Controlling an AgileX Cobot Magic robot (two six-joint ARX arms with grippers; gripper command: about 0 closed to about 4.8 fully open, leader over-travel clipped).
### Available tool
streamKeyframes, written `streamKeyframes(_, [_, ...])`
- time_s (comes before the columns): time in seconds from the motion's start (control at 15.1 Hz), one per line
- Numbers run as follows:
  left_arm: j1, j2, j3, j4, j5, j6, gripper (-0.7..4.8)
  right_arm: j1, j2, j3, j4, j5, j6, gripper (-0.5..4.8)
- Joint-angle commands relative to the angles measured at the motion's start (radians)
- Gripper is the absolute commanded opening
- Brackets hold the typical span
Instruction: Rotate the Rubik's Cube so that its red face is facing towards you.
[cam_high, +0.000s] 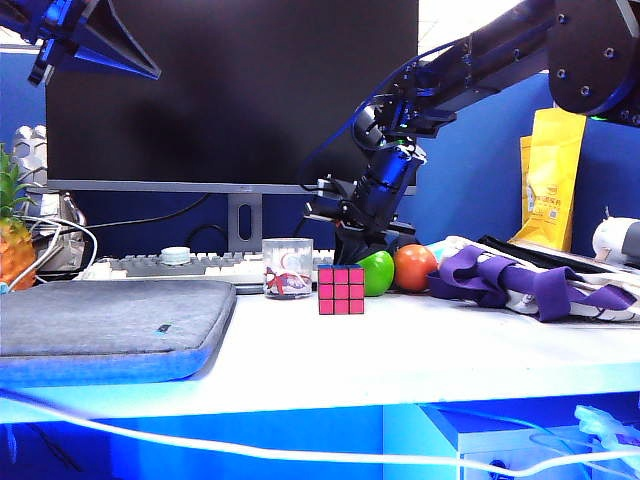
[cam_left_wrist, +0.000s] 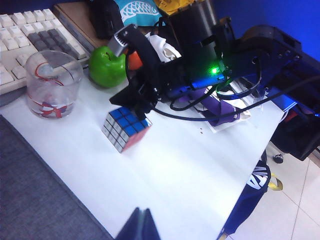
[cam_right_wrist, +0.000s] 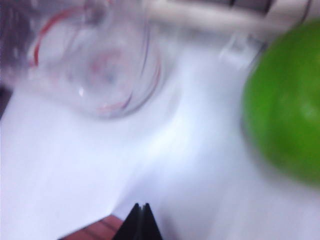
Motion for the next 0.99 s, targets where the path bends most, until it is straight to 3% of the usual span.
streamKeyframes(0.07, [-0.001, -0.002, 0.005, -0.012, 0.002, 0.003, -0.03, 0.026, -0.005, 0.005, -0.016, -0.004, 0.003, -0.08])
streamKeyframes(0.46, [-0.001, -0.003, 0.005, -0.037, 0.001, 0.007, -0.03, 0.037, -0.034, 0.06, 0.093, 0.089, 0.0, -0.08])
streamKeyframes(0.73, [-0.001, -0.051, 0.005, -0.033, -0.019, 0.04, -0.03, 0.02, -0.164, 0.198, -0.071, 0.11, -0.046, -0.08])
streamKeyframes(0.86, [-0.001, -0.153, 0.005, -0.071, -0.163, 0.121, -0.03, 0.02, -0.271, 0.198, -0.1, 0.117, -0.05, -0.08])
streamKeyframes(0.99, [0.0, -0.344, 0.004, -0.082, -0.307, 0.147, -0.03, 0.02, -0.436, 0.198, -0.156, 0.196, -0.078, -0.08])
